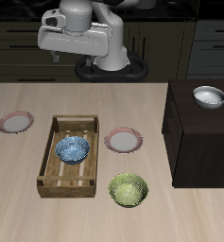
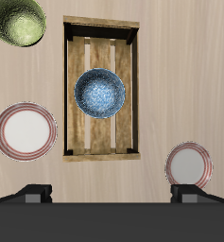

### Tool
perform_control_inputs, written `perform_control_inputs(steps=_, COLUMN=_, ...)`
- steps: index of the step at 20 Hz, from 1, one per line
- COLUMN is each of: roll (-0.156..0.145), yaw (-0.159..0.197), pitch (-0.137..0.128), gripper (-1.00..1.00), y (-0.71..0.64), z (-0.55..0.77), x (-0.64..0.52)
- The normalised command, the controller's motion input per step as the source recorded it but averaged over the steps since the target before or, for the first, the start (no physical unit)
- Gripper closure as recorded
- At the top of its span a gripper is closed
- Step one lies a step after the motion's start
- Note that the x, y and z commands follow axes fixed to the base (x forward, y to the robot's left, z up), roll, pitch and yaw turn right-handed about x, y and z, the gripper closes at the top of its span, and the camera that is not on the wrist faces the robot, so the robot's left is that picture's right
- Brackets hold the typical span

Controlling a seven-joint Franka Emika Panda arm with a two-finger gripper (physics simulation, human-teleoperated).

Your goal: Stack the blue bowl on the green bowl

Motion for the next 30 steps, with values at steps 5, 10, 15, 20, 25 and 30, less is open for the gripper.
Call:
perform_control_inputs(steps=5, roll=0.006, yaw=0.013, pitch=-0.012, gripper=-1.0, y=-0.09, z=0.02, x=0.16)
perform_control_inputs(steps=10, roll=0.023, yaw=0.01, pitch=-0.008, gripper=-1.0, y=-0.11, z=0.06, x=0.19)
perform_control_inputs(steps=15, roll=0.0, yaw=0.013, pitch=-0.004, gripper=-1.0, y=-0.1, z=0.05, x=0.22)
perform_control_inputs(steps=20, roll=-0.009, yaw=-0.004, pitch=-0.005, gripper=-1.0, y=-0.01, z=0.01, x=0.04)
perform_control_inputs(steps=25, roll=0.011, yaw=0.006, pitch=-0.003, gripper=-1.0, y=-0.05, z=0.07, x=0.38)
perform_control_inputs(steps=30, roll=0.028, yaw=0.023, pitch=-0.01, gripper=-1.0, y=0.14, z=0.0, x=0.14)
